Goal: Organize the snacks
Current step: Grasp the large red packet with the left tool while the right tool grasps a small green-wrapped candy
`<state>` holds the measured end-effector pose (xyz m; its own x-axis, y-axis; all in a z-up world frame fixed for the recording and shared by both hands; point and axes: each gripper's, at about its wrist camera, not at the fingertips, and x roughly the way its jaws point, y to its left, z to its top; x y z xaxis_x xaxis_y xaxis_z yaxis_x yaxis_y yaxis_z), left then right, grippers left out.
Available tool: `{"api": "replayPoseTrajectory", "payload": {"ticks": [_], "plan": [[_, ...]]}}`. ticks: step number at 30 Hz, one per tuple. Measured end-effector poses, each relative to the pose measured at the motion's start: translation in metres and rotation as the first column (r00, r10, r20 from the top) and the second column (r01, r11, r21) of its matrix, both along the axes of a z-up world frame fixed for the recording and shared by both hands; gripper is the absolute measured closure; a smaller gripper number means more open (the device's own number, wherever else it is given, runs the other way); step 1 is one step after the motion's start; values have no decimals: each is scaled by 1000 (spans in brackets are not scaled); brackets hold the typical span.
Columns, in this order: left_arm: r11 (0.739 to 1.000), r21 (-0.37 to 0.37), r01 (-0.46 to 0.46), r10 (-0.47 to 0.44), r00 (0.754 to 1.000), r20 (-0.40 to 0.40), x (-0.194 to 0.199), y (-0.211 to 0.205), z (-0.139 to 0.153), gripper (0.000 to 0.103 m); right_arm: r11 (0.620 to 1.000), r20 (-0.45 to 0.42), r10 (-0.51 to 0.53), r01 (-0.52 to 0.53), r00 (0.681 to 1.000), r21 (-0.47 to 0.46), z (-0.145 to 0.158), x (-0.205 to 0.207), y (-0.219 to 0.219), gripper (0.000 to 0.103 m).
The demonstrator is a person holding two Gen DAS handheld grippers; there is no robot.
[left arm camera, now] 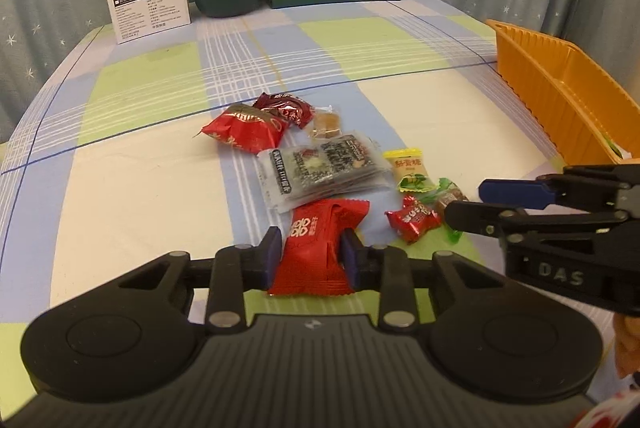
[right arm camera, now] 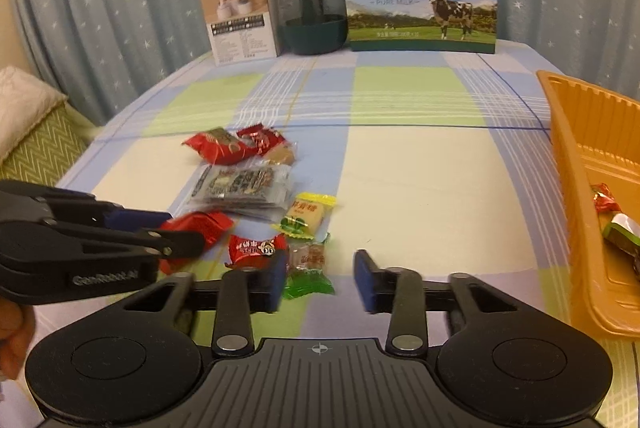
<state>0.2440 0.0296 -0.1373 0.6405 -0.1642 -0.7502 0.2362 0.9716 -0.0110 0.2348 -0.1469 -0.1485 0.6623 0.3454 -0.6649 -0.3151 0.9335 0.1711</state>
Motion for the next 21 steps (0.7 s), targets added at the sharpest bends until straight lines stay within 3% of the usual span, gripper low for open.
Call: {"api": "replayPoseTrajectory", "payload": {"ticks": [6, 12, 21], "plan": [[1000, 5, 1, -1, 1000, 2, 1, -1, -2, 71, 998, 33, 29, -26, 999, -64, -3, 2, 11, 69], [1000, 10, 3, -3, 1000, 19, 3, -3, -5, 71, 997, 33, 39, -36, 999, -75, -7, 4, 14, 80], [1000, 23, -10, 10, 1000, 16, 0, -5, -5, 76, 997, 30, -21, 23, 999, -70, -3, 3, 4, 82]]}}
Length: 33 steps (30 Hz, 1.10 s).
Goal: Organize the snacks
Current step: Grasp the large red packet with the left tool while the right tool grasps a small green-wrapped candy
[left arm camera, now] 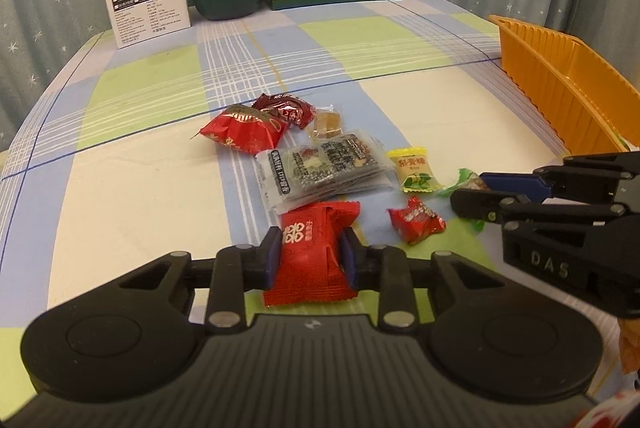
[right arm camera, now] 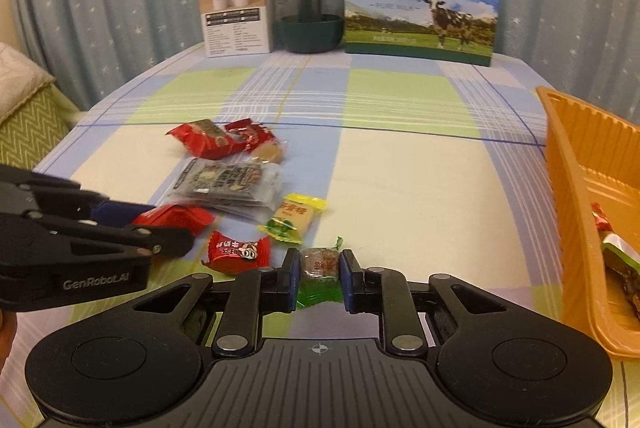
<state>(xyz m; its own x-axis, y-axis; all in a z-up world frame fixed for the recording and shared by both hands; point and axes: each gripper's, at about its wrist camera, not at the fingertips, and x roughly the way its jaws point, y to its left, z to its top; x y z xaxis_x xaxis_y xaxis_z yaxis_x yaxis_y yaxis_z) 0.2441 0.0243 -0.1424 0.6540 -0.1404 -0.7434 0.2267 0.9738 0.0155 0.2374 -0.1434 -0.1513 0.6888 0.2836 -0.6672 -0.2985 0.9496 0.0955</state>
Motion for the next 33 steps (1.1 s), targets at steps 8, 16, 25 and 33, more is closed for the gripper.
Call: {"api": "replayPoseTrajectory", "payload": {"ticks": [8, 16, 25, 33], "plan": [[998, -19, -55, 55, 998, 4, -17, -2, 8, 78, 999, 6, -27, 27, 1000, 24, 14, -11, -11, 82], [996, -39, -79, 81, 995, 63, -46, -13, 30, 78, 997, 7, -63, 63, 998, 52, 32, -33, -29, 82], [993, -91, -79, 89, 989, 116, -90, -39, 65, 78, 988, 21, -139, 137, 990, 69, 57, -82, -63, 82], [993, -118, -32, 48, 990, 136, -118, -78, 85, 78, 972, 61, -227, 222, 972, 76, 79, -126, -94, 82]]}}
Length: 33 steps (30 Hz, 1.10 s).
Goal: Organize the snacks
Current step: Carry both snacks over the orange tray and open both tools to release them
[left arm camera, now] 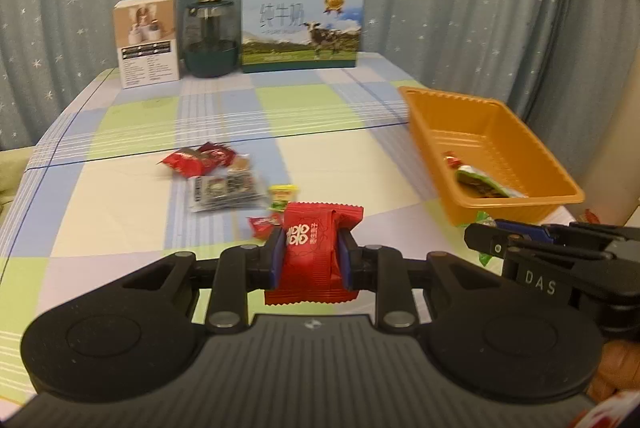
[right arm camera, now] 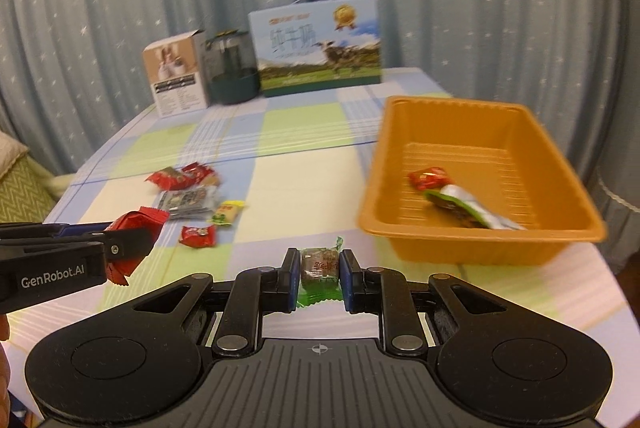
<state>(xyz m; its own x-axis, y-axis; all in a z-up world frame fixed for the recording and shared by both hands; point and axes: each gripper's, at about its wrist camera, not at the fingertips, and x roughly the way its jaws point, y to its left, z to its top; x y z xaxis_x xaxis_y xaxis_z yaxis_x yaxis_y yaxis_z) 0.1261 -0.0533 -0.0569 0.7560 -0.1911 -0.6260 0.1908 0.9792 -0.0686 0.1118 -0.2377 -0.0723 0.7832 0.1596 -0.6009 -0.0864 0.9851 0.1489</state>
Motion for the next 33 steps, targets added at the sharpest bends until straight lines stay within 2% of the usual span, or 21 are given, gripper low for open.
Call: {"api": "replayPoseTrajectory", "payload": {"ticks": [9, 17, 26, 33], "plan": [[999, 2, 55, -55, 998, 16, -18, -34, 15, 78, 996, 12, -82, 82, 997, 34, 12, -29, -32, 82], [995, 2, 102, -102, 994, 29, -13, -56, 24, 78, 990, 28, -129, 127, 991, 60, 21, -36, -51, 82], [986, -24, 168, -167, 985, 37, 12, -91, 31, 78, 977, 82, -212, 209, 974, 48, 41, -16, -105, 82], [976, -31, 217, -216, 976, 38, 42, -128, 29, 78, 964, 109, -266, 260, 958, 60, 43, 13, -149, 82]]}}
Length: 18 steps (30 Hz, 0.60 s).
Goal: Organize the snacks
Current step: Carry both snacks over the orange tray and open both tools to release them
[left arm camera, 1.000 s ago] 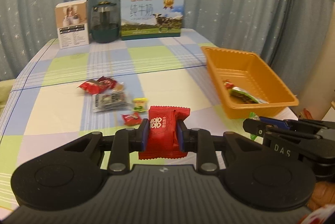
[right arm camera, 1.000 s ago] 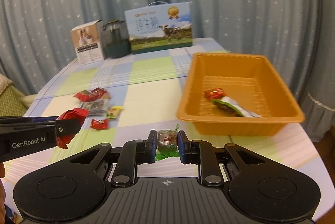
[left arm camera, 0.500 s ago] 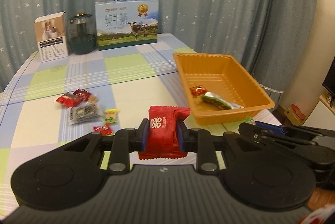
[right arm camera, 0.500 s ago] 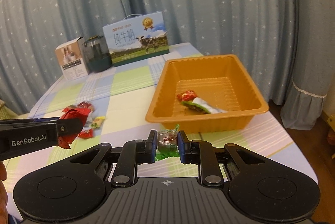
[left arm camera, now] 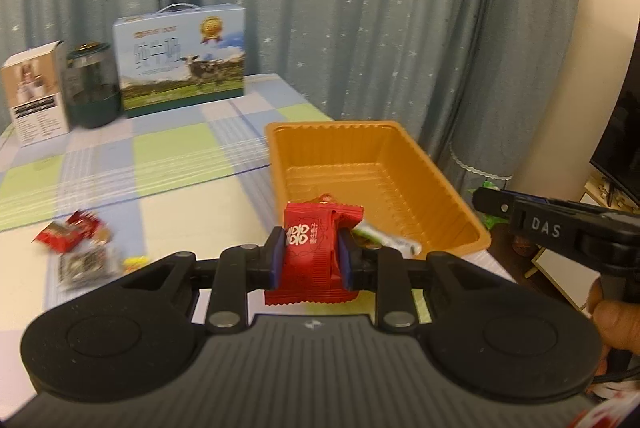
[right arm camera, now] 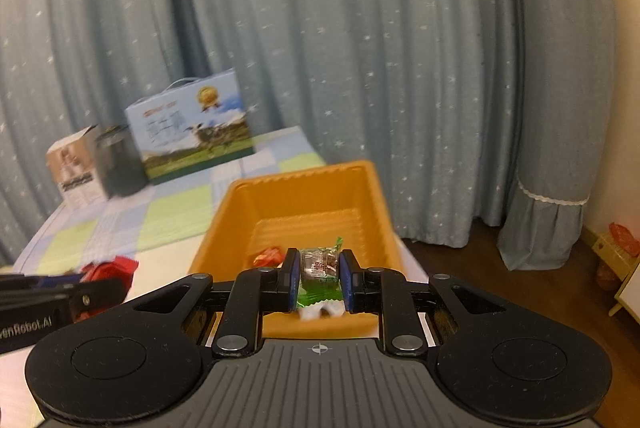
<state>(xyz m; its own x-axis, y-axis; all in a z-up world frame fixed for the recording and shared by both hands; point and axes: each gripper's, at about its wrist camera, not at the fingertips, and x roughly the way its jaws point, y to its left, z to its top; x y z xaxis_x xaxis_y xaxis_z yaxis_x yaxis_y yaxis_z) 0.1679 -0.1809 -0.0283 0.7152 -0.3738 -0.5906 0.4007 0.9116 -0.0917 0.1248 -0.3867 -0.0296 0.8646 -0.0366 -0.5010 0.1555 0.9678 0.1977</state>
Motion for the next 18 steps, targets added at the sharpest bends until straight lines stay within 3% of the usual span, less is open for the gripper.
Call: {"api": "replayPoseTrajectory", "payload": {"ticks": [8, 15, 18], "plan": [[999, -6, 51, -51, 999, -19, 38, -33, -13, 78, 998, -5, -38, 38, 999, 59, -13, 24, -23, 82], [998, -16, 68, -69, 996, -50, 59, -44, -29, 78, 997, -19, -44, 45, 999, 59, -18, 36, -27, 82], [997, -32, 64, -66, 996, -56, 65, -44, -34, 67, 997, -28, -44, 46, 999, 55, -21, 40, -27, 82]]}}
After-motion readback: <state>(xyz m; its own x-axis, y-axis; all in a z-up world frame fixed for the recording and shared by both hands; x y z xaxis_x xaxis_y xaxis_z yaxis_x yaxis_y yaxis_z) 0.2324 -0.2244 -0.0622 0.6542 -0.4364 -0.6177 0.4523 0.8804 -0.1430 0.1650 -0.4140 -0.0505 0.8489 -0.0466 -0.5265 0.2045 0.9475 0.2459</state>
